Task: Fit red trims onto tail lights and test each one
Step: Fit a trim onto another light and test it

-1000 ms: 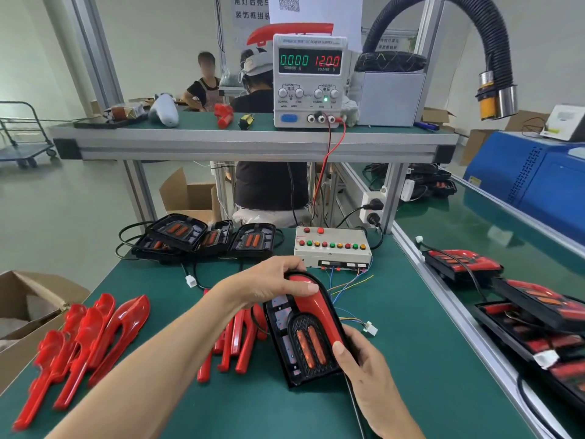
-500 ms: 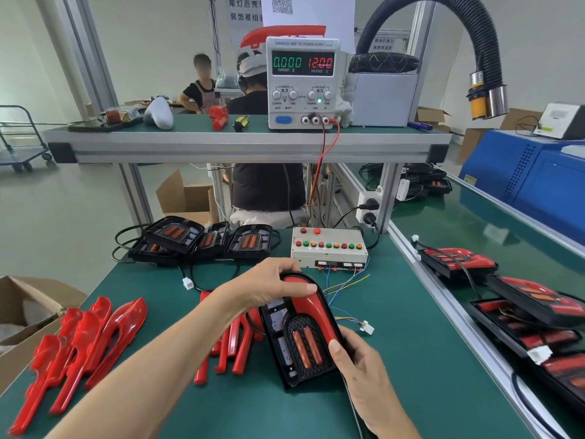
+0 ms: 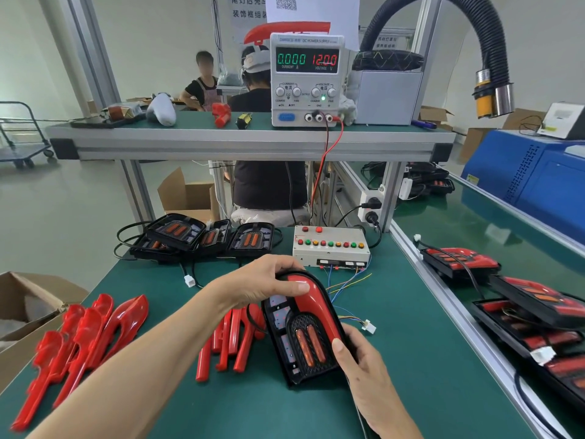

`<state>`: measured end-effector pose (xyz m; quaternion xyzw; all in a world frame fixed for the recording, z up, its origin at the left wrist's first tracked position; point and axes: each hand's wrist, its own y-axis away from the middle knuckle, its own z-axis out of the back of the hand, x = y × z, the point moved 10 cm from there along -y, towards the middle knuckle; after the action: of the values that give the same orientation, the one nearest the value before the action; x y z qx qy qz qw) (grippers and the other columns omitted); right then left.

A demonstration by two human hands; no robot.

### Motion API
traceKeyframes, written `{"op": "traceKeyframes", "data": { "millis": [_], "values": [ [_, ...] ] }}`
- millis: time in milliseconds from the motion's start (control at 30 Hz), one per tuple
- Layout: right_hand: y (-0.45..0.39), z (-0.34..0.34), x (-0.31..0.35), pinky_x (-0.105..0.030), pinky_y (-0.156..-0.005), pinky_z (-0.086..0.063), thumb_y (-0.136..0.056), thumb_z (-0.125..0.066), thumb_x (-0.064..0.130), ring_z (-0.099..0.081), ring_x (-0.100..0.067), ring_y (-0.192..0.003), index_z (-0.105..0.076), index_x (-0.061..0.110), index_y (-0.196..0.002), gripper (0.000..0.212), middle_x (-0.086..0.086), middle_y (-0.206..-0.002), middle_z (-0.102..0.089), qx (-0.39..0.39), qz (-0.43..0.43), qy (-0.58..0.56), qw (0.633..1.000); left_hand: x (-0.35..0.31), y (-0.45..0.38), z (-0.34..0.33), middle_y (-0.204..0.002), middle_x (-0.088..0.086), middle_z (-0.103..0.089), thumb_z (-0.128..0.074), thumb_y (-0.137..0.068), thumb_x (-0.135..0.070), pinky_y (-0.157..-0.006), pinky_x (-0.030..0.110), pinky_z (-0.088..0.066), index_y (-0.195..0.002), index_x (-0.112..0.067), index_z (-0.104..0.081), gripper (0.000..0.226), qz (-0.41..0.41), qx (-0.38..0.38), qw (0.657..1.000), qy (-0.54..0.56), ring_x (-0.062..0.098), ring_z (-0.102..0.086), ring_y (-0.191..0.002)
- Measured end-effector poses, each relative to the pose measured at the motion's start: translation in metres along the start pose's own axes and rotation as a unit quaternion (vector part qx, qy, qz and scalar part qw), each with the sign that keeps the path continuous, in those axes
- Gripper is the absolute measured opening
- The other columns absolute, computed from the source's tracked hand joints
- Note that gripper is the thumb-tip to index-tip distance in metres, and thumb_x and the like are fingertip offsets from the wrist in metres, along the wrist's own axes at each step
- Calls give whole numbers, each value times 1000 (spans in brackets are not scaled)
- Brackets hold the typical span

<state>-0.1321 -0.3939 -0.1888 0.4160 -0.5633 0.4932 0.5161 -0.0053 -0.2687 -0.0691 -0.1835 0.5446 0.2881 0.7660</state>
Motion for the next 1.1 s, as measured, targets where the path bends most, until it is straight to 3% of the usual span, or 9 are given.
{"op": "traceKeyframes", "data": {
  "millis": [200, 467, 600, 667, 733, 833, 967, 1100],
  "values": [
    [1, 1, 3, -43, -108, -44, -94, -63, 59, -64, -19, -119, -61, 31, -134, 49, -2, -127, -70, -3, 4, 2, 1000, 1, 0, -5, -102, 0, -72, -75, -88, -7, -86, 22, -52, -106, -10, -67, 20, -7, 3, 998, 67, 12, -66, -96],
    [0, 1, 1, -47, -110, -44, -92, -66, 58, -64, -24, -121, -63, 29, -132, 49, -5, -129, -70, -3, -8, -27, 1000, 11, 0, -5, -103, 7, -69, -67, -96, -16, -94, 31, -56, -111, -3, -67, 19, 63, 24, 990, 122, 17, -66, -94],
    [-1, 4, 4, -45, -109, -46, -88, -67, 63, -66, -23, -118, -67, 28, -128, 53, -6, -124, -72, -20, -13, -49, 999, 20, -3, -6, -98, 3, -77, -71, -91, -40, -91, 32, -55, -95, -16, -77, 25, 103, 19, 991, 87, 18, -71, -92],
    [0, 5, 7, -50, -106, -48, -92, -63, 59, -67, -29, -118, -69, 24, -126, 49, -9, -123, -73, -23, -17, -73, 997, 25, -5, -7, -105, 1, -78, -63, -94, -51, -101, 35, -50, -101, -15, -78, 39, 118, 16, 991, 57, 16, -73, -100],
    [0, 4, 7, -51, -98, -52, -96, -55, 53, -67, -35, -110, -70, 17, -125, 49, -15, -120, -73, -20, -30, -107, 994, 28, -8, -7, -115, -3, -76, -56, -97, -57, -112, 39, -42, -109, -15, -77, 48, 116, 7, 993, 24, 15, -69, -113],
    [2, 5, 6, -34, -71, -53, -90, -54, 60, -57, -26, -82, -73, 10, -121, 62, -21, -104, -71, -19, -56, -172, 983, 31, -12, -1, -119, -4, -74, -55, -96, -60, -117, 45, -37, -110, -15, -78, 52, 124, -30, 992, 13, 17, -65, -120],
    [4, 1, 16, -30, -66, -50, -92, -55, 52, -54, -19, -77, -72, 15, -125, 52, -16, -99, -70, 4, -37, -180, 983, 39, -10, 0, -107, 3, -78, -56, -97, -56, -111, 45, -44, -105, -13, -79, 49, 151, -38, 987, 37, 21, -72, -105],
    [5, -4, 19, -24, -69, -46, -95, -61, 44, -54, -17, -85, -69, 21, -132, 44, -13, -108, -73, 14, -36, -133, 990, 43, -9, 2, -100, 12, -78, -59, -97, -53, -92, 39, -56, -99, -10, -77, 47, 170, -52, 982, 62, 26, -75, -89]
  ]
}}
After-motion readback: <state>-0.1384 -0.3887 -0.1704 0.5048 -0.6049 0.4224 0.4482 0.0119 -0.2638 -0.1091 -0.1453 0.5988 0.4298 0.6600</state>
